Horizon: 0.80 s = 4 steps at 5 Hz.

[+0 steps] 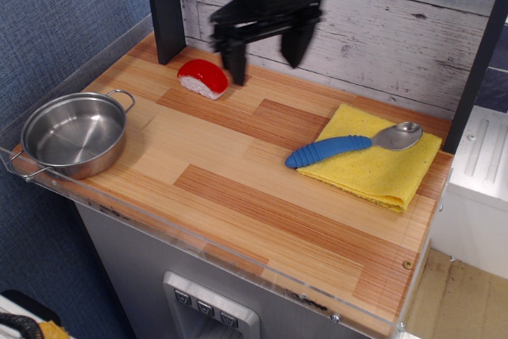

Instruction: Put the sushi in the pot

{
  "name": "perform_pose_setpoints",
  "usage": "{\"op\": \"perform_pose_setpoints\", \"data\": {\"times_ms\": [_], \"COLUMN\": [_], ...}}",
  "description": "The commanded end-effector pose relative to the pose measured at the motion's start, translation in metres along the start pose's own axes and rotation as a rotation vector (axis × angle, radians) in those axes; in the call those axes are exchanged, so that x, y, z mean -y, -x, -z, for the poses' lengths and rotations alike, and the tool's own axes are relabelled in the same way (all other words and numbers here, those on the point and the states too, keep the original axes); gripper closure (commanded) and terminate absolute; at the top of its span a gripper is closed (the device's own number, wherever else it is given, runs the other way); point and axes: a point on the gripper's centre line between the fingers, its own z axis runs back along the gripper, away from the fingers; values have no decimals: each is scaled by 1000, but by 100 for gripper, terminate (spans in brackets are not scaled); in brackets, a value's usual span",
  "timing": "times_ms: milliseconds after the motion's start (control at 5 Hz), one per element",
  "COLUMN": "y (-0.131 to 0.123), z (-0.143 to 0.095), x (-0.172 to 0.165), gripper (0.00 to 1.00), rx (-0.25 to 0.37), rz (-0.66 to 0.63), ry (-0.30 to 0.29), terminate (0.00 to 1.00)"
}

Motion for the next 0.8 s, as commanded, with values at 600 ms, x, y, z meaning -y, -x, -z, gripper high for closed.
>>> {"op": "perform_pose_setpoints", "data": {"times_ms": [600], "y": [-86], "z": [40], "x": [-18], "gripper": [0], "rx": [73], "rz": [-298], "ry": [48], "terminate": [0]}}
